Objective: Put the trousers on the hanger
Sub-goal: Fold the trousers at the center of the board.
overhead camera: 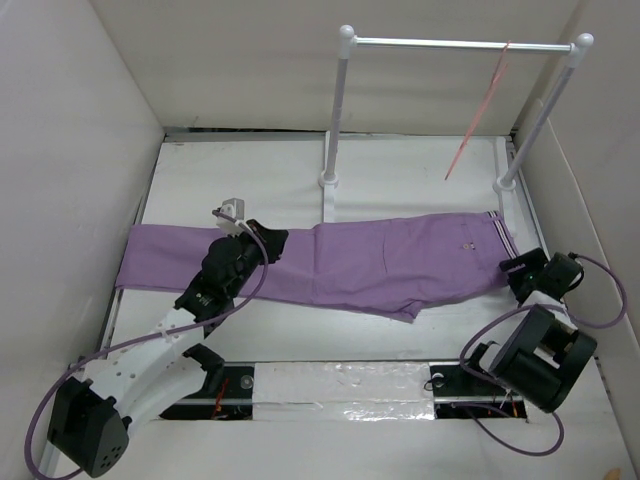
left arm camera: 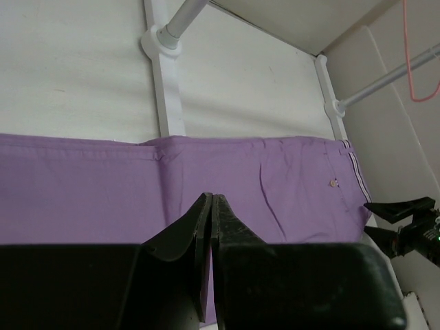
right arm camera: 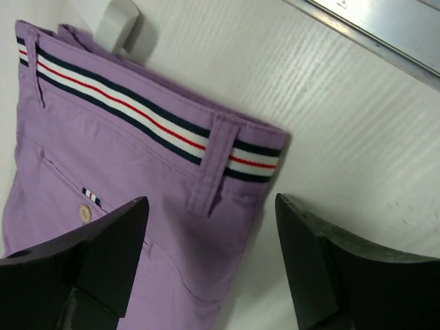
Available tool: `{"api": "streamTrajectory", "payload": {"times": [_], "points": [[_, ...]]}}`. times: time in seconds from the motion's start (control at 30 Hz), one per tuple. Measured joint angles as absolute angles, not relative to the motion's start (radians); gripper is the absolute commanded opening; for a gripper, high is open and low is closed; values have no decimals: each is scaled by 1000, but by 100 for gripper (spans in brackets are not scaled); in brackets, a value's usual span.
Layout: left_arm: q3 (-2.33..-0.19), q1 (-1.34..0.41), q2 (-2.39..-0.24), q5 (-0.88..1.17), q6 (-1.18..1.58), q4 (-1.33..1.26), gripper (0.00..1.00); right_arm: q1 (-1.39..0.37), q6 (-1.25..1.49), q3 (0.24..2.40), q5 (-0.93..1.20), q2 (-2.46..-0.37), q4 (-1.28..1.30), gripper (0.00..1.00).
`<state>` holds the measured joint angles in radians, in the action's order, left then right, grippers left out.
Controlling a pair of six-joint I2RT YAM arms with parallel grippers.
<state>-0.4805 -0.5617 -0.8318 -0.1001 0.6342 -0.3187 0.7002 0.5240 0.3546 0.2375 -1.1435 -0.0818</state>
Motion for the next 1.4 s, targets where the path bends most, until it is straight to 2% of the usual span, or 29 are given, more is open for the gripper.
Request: {"api": "streamTrajectory", "payload": {"times": [0.1,0.13,0.2,0.23,0.37,0.43,0.53,0.63,0.77,0.9,1.1,1.23,1.4], "points": [[-460,-562,-796,-99,613,-318,0,701,558,368,264,-1216,-140,39],[-458,-562,-792,-99,606,-317,0,701,565,373,270,-1240,-145,17],[-454,-562,-789,-99,595,-318,0,702,573,385,282,-1276,-156,2],[-451,-562,-790,-99,590,-318,0,702,573,386,290,-1280,-167,0],[-447,-562,-824,-98,575,-320,0,650,556,386,294,-1166,-159,0],[-447,-564,-876,-104,568,-318,0,537,533,393,271,-1021,-132,0],[-448,-591,-947,-153,557,-301,0,228,488,457,194,-836,-67,0],[-451,-681,-994,-235,556,-273,0,-164,480,526,88,-757,-20,0],[-463,-779,-1055,-324,587,-250,0,-588,511,559,-78,-784,38,0],[-449,-784,-1071,-373,631,-236,0,-833,538,622,-200,-923,87,0],[-369,-792,-1075,-392,694,-237,0,-843,535,797,-177,-1085,69,0],[-348,-847,-1121,-405,733,-249,0,-748,536,905,-93,-1113,22,0],[-371,-905,-1277,-432,773,-274,0,-617,533,1002,-9,-1057,1,0]]}}
